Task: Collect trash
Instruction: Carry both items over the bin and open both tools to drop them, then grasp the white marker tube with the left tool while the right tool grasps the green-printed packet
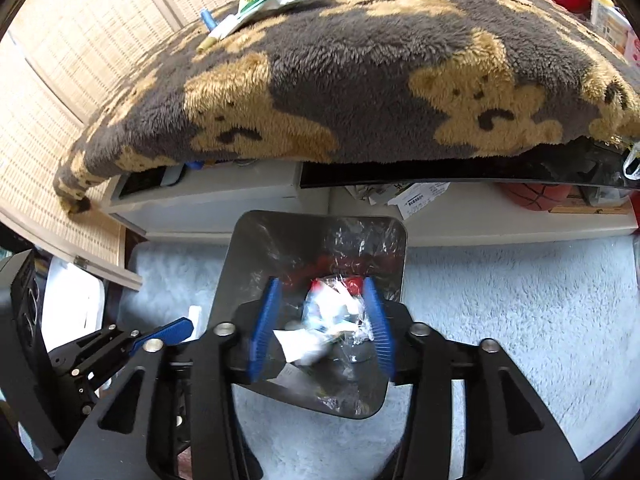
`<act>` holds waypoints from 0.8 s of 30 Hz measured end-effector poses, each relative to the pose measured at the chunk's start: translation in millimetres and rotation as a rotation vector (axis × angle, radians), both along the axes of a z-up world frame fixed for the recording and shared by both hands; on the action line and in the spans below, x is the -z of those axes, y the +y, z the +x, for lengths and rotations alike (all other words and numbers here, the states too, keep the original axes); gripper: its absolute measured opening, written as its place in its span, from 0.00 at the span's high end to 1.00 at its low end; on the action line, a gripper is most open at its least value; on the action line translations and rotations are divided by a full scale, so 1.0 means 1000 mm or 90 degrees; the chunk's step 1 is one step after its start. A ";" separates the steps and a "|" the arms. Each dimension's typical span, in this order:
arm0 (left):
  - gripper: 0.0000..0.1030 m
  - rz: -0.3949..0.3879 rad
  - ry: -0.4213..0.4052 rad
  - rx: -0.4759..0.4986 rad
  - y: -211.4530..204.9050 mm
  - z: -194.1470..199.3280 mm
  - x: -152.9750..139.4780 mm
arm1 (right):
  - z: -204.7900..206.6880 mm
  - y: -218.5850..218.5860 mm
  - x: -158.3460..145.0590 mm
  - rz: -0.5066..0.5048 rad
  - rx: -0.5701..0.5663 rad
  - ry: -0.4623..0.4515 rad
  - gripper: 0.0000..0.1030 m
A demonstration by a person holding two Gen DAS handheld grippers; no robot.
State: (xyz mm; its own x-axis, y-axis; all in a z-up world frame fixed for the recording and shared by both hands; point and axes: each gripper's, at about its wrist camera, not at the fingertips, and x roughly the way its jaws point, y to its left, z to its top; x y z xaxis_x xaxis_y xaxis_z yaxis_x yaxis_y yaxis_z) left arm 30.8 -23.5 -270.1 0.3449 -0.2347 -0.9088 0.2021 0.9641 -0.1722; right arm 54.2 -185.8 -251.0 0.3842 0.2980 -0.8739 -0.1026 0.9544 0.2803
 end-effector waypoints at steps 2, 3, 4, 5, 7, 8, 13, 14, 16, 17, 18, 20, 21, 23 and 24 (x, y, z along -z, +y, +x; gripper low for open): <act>0.54 0.001 -0.010 -0.001 0.002 -0.001 -0.005 | -0.001 0.000 -0.003 0.002 0.001 -0.005 0.41; 0.50 0.003 -0.015 -0.001 0.002 -0.002 -0.008 | -0.002 0.000 -0.004 0.000 0.002 -0.008 0.39; 0.47 0.006 -0.021 -0.002 0.003 -0.003 -0.010 | -0.003 -0.001 -0.006 -0.005 0.004 -0.013 0.32; 0.40 0.009 -0.026 -0.003 0.003 -0.004 -0.012 | -0.004 -0.001 -0.007 -0.012 0.006 -0.017 0.17; 0.30 0.013 -0.037 -0.007 0.006 -0.005 -0.017 | -0.005 -0.002 -0.006 -0.037 0.014 -0.025 0.03; 0.24 0.016 -0.043 -0.009 0.008 -0.005 -0.019 | -0.006 -0.003 -0.006 -0.047 0.015 -0.029 0.03; 0.08 0.021 -0.057 -0.029 0.018 0.000 -0.026 | -0.003 -0.009 -0.001 -0.046 0.022 -0.018 0.03; 0.08 0.021 -0.059 -0.032 0.020 0.002 -0.027 | -0.002 -0.011 -0.004 -0.036 0.028 -0.021 0.03; 0.08 0.023 -0.062 -0.035 0.024 0.006 -0.031 | 0.001 -0.018 -0.014 -0.011 0.040 -0.036 0.03; 0.08 0.026 -0.062 -0.036 0.025 0.009 -0.034 | 0.004 -0.021 -0.019 -0.004 0.048 -0.043 0.03; 0.08 0.029 -0.064 -0.037 0.027 0.013 -0.038 | 0.007 -0.026 -0.028 0.004 0.058 -0.055 0.03; 0.08 0.033 -0.071 -0.036 0.029 0.019 -0.044 | 0.015 -0.035 -0.044 0.008 0.076 -0.079 0.03; 0.08 0.038 -0.077 -0.037 0.030 0.027 -0.049 | 0.022 -0.041 -0.054 0.007 0.085 -0.092 0.03; 0.08 0.043 -0.089 -0.039 0.034 0.039 -0.057 | 0.036 -0.047 -0.066 0.006 0.097 -0.106 0.03; 0.08 0.046 -0.095 -0.041 0.035 0.047 -0.062 | 0.044 -0.050 -0.071 0.003 0.102 -0.110 0.03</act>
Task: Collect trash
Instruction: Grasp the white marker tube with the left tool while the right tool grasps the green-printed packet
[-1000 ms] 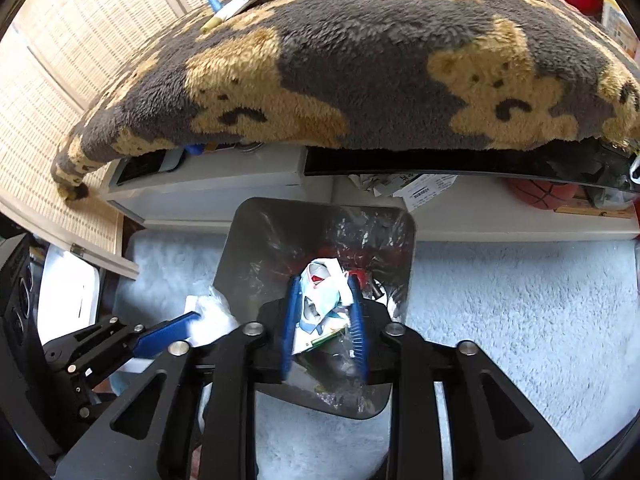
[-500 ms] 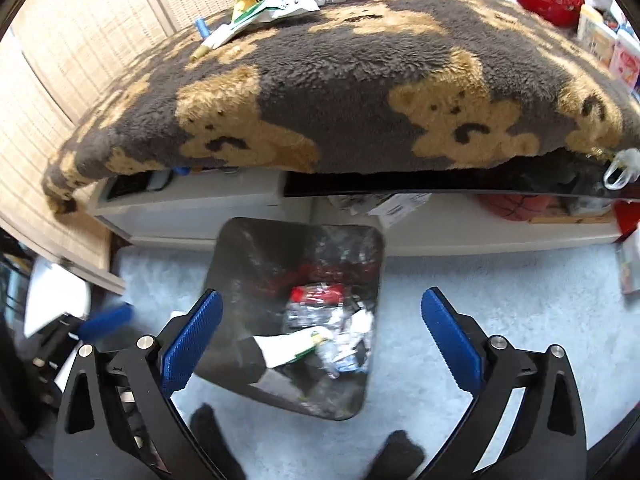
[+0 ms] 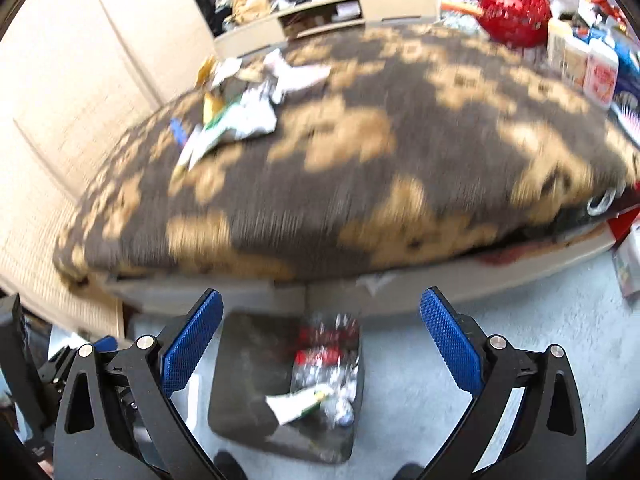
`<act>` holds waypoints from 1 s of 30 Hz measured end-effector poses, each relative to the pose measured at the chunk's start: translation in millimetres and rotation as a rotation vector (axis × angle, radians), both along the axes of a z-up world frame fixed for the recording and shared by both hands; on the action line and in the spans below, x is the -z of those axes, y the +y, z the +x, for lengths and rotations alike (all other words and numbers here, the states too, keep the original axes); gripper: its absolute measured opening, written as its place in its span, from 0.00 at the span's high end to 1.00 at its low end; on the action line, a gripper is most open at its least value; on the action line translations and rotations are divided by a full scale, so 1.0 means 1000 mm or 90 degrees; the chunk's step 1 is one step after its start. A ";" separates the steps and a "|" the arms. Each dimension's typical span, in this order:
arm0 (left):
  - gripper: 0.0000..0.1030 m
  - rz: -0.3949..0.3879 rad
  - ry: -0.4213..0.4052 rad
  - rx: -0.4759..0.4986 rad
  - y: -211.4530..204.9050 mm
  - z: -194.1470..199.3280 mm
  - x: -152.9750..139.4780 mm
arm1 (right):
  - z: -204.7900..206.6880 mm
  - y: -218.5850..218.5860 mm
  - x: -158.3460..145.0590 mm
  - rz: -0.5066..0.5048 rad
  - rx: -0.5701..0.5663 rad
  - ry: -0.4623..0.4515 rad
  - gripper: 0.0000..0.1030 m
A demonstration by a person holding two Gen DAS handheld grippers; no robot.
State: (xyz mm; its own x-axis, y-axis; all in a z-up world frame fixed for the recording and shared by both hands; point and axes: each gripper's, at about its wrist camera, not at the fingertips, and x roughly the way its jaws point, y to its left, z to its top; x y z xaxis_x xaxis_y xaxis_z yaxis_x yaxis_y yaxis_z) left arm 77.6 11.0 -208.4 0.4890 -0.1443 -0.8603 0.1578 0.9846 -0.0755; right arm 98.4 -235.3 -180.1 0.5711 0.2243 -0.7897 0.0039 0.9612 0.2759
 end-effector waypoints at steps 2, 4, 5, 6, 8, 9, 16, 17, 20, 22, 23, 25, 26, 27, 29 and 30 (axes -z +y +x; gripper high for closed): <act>0.08 0.006 -0.020 -0.008 0.003 0.020 -0.011 | 0.021 -0.001 -0.012 -0.010 0.009 -0.014 0.03; 0.08 0.006 -0.039 -0.020 0.005 0.040 -0.020 | 0.039 0.002 -0.020 -0.015 0.008 -0.028 0.03; 0.08 0.003 -0.046 -0.025 0.007 0.050 -0.024 | 0.051 0.004 -0.023 -0.020 0.007 -0.033 0.03; 0.09 0.000 -0.054 -0.028 0.009 0.062 -0.029 | 0.056 0.005 -0.023 -0.022 0.006 -0.036 0.03; 0.15 -0.002 -0.063 -0.029 0.011 0.080 -0.033 | 0.074 0.012 -0.023 -0.026 -0.002 -0.043 0.03; 0.23 -0.005 -0.065 -0.029 0.011 0.090 -0.034 | 0.082 0.015 -0.022 -0.026 -0.006 -0.045 0.03; 0.47 -0.029 -0.067 -0.036 0.016 0.144 -0.030 | 0.126 0.035 -0.018 -0.016 -0.025 -0.058 0.08; 0.49 -0.031 -0.069 -0.037 0.016 0.150 -0.029 | 0.132 0.038 -0.017 -0.013 -0.030 -0.057 0.11; 0.52 -0.033 -0.078 -0.037 0.015 0.163 -0.028 | 0.146 0.047 -0.015 -0.008 -0.046 -0.053 0.14; 0.54 -0.034 -0.078 -0.034 0.012 0.171 -0.027 | 0.154 0.051 -0.013 -0.006 -0.051 -0.055 0.16; 0.55 -0.033 -0.076 -0.032 0.010 0.175 -0.026 | 0.158 0.053 -0.011 -0.003 -0.054 -0.052 0.18; 0.57 -0.029 -0.073 -0.025 0.006 0.183 -0.023 | 0.165 0.057 -0.007 0.002 -0.059 -0.046 0.19; 0.59 -0.026 -0.071 -0.023 0.004 0.186 -0.022 | 0.170 0.058 -0.003 0.004 -0.060 -0.042 0.20; 0.62 -0.024 -0.069 -0.022 0.003 0.190 -0.020 | 0.173 0.059 0.000 0.003 -0.061 -0.038 0.21; 0.65 -0.024 -0.065 -0.023 0.003 0.195 -0.017 | 0.179 0.062 0.006 0.002 -0.066 -0.029 0.24; 0.67 -0.023 -0.064 -0.023 0.003 0.196 -0.015 | 0.181 0.064 0.009 0.003 -0.068 -0.024 0.24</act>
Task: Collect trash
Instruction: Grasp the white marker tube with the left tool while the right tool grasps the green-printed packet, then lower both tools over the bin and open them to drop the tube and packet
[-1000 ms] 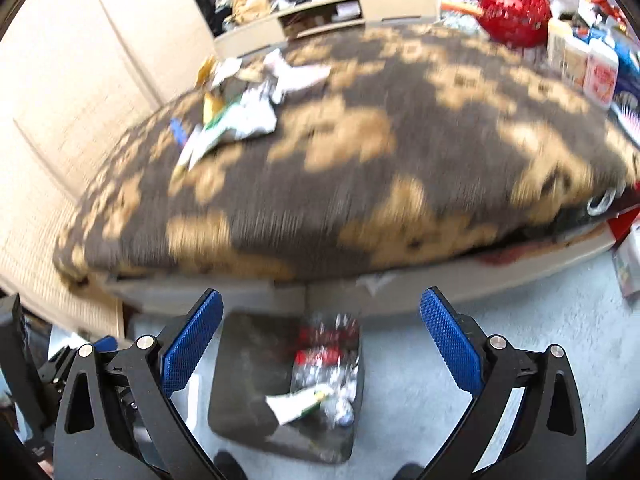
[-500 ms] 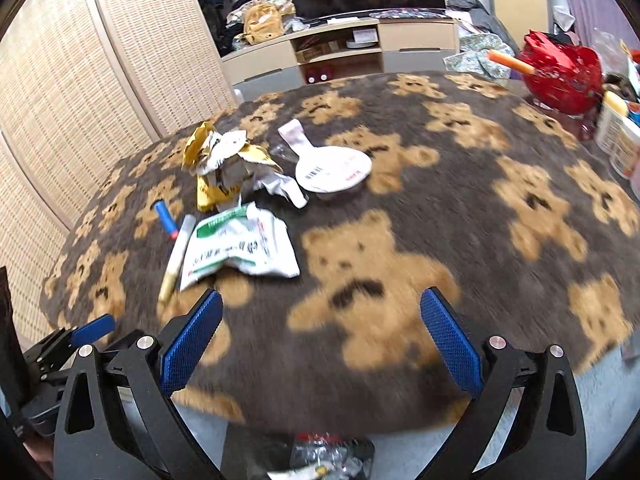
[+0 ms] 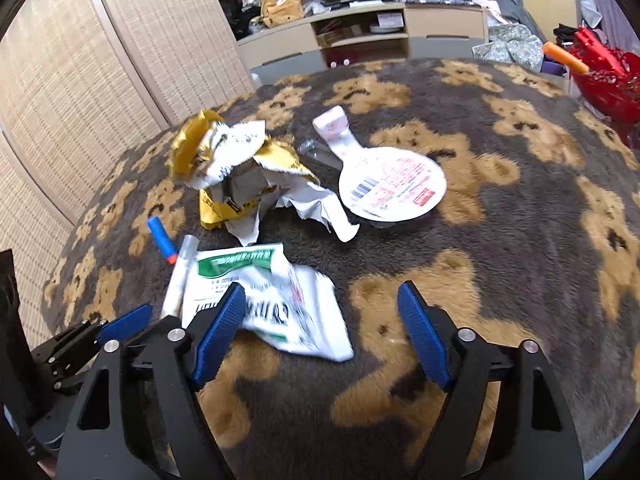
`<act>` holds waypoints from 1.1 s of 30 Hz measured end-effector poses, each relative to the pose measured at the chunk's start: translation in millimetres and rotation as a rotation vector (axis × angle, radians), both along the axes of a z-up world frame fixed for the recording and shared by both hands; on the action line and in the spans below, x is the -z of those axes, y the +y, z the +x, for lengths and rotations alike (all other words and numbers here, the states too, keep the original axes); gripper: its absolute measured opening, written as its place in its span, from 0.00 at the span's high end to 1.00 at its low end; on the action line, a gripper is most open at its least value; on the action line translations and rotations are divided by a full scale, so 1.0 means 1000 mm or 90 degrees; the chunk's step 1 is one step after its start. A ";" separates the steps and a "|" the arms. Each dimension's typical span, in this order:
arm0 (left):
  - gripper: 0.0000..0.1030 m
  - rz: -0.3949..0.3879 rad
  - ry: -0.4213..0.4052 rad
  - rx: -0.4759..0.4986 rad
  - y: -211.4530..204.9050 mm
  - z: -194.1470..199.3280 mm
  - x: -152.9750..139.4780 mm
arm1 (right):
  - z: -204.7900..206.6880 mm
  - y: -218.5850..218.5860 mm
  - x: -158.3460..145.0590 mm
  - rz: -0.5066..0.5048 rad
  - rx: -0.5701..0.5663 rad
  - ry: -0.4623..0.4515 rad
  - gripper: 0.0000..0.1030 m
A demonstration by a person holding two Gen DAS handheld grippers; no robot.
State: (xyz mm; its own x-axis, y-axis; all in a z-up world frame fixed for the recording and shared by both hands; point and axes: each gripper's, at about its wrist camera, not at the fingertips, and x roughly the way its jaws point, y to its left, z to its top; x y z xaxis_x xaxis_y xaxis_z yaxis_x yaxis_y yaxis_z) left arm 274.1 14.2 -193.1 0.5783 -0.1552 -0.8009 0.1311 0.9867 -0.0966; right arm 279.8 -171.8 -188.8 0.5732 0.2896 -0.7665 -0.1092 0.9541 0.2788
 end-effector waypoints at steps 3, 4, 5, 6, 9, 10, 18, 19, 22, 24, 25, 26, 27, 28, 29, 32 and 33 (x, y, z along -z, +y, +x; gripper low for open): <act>0.74 0.002 -0.005 0.003 0.001 0.005 0.001 | 0.004 0.005 0.006 -0.002 -0.010 0.002 0.33; 0.76 0.004 -0.005 0.005 0.002 0.006 0.001 | 0.004 0.006 0.006 -0.005 -0.013 -0.001 0.41; 0.79 0.006 -0.006 0.007 0.002 0.007 0.001 | 0.005 0.007 0.006 -0.005 -0.017 -0.001 0.50; 0.81 0.009 -0.006 0.009 0.002 0.008 0.001 | 0.005 0.008 0.005 -0.003 -0.020 -0.001 0.55; 0.84 0.033 -0.016 0.014 -0.004 0.006 0.002 | 0.001 0.013 0.003 -0.003 -0.034 -0.004 0.70; 0.84 0.043 -0.019 0.017 -0.006 0.005 0.002 | -0.001 0.014 0.002 -0.007 -0.037 -0.006 0.73; 0.89 0.060 -0.006 0.025 -0.009 -0.017 0.000 | -0.031 0.006 -0.004 -0.012 -0.046 -0.007 0.90; 0.89 0.058 -0.003 0.025 -0.009 -0.020 0.000 | -0.034 0.003 -0.004 -0.011 -0.044 -0.006 0.90; 0.89 0.049 0.012 0.027 -0.009 -0.037 -0.002 | -0.050 -0.008 -0.006 -0.008 -0.032 0.000 0.91; 0.89 0.041 0.021 0.030 -0.009 -0.050 -0.004 | -0.062 -0.014 -0.008 -0.012 -0.028 0.003 0.92; 0.89 0.038 0.024 0.033 -0.010 -0.058 -0.005 | -0.073 -0.019 -0.009 -0.016 -0.026 0.004 0.92; 0.89 0.035 0.025 0.036 -0.011 -0.066 -0.006 | -0.080 -0.021 -0.009 -0.019 -0.025 0.004 0.92; 0.89 0.031 0.025 0.038 -0.011 -0.074 -0.008 | -0.087 -0.024 -0.010 -0.022 -0.023 0.005 0.92; 0.89 0.023 0.026 0.040 -0.011 -0.086 -0.009 | -0.097 -0.027 -0.010 -0.025 -0.020 0.005 0.92; 0.89 0.017 0.027 0.040 -0.011 -0.094 -0.010 | -0.106 -0.030 -0.010 -0.027 -0.018 0.006 0.92; 0.89 -0.004 0.033 0.037 -0.010 -0.125 -0.009 | -0.134 -0.038 -0.010 -0.041 -0.009 0.007 0.92; 0.89 -0.008 0.035 0.036 -0.009 -0.137 -0.008 | -0.142 -0.039 -0.010 -0.045 -0.007 0.006 0.92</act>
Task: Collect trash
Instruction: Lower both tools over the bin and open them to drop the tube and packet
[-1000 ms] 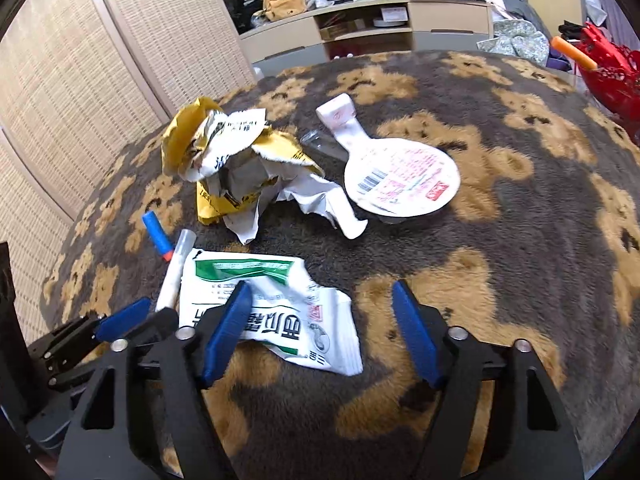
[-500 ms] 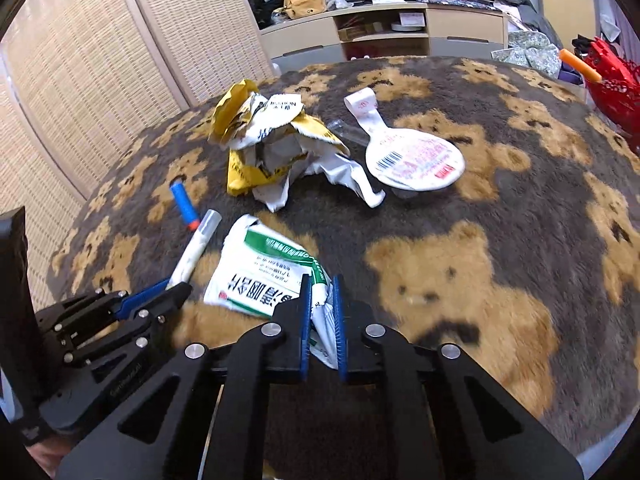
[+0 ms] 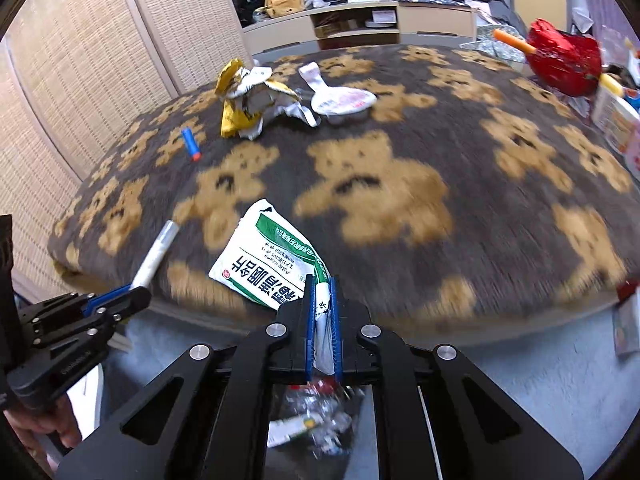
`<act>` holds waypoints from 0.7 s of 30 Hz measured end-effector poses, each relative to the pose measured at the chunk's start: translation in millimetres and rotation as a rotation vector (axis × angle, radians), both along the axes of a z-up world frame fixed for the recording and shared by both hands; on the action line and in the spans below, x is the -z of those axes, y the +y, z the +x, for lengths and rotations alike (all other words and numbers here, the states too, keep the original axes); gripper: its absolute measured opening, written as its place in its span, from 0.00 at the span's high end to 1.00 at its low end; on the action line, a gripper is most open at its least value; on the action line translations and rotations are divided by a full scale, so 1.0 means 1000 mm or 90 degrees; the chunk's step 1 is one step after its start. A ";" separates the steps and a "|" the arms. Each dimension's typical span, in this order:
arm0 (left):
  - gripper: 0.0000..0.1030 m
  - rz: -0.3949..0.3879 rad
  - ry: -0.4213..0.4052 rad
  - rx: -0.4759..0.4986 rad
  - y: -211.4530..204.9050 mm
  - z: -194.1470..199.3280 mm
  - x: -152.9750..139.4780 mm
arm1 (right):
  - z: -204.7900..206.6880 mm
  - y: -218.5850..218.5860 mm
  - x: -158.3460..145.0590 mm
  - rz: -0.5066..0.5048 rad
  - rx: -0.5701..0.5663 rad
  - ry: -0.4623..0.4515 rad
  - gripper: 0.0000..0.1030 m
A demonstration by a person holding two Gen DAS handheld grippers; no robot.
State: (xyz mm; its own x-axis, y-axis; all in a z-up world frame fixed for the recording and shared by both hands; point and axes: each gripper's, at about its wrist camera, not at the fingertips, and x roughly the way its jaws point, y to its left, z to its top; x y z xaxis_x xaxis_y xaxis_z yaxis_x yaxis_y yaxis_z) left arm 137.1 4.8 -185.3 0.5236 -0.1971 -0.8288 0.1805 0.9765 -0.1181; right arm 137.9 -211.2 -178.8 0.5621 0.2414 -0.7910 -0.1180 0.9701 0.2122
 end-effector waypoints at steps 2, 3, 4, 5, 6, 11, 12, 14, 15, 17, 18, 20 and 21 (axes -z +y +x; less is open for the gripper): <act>0.89 -0.003 0.004 -0.001 -0.001 -0.017 0.003 | -0.019 -0.005 0.002 0.000 0.003 0.002 0.92; 0.89 -0.006 0.007 -0.002 -0.001 -0.025 0.005 | -0.025 -0.006 0.002 0.001 0.004 0.003 0.92; 0.89 -0.008 0.011 -0.001 -0.002 -0.035 0.007 | -0.034 -0.008 0.004 0.004 0.004 0.006 0.92; 0.89 -0.009 0.013 0.000 -0.002 -0.043 0.009 | -0.042 -0.009 0.006 0.004 0.004 0.009 0.92; 0.89 -0.009 0.013 0.001 -0.003 -0.049 0.010 | -0.047 -0.009 0.007 0.004 0.005 0.010 0.92; 0.89 -0.015 0.019 0.007 -0.009 -0.082 0.018 | -0.076 -0.005 0.022 0.002 -0.005 0.035 0.92; 0.89 -0.017 0.023 0.008 -0.010 -0.086 0.020 | -0.080 -0.003 0.027 -0.003 -0.010 0.042 0.92; 0.89 -0.018 0.034 0.012 -0.013 -0.095 0.027 | -0.087 0.001 0.036 -0.017 -0.014 0.054 0.92; 0.89 -0.018 0.043 0.015 -0.015 -0.099 0.033 | -0.089 0.003 0.040 -0.021 -0.014 0.060 0.92; 0.89 -0.018 0.056 0.019 -0.017 -0.104 0.043 | -0.091 0.005 0.053 -0.031 -0.011 0.077 0.92; 0.89 -0.018 0.064 0.020 -0.018 -0.106 0.049 | -0.092 0.006 0.060 -0.035 -0.009 0.088 0.92; 0.89 -0.019 0.082 0.021 -0.019 -0.107 0.063 | -0.092 0.008 0.071 -0.041 -0.006 0.106 0.92; 0.89 -0.019 0.090 0.020 -0.020 -0.107 0.069 | -0.092 0.009 0.075 -0.044 -0.005 0.114 0.92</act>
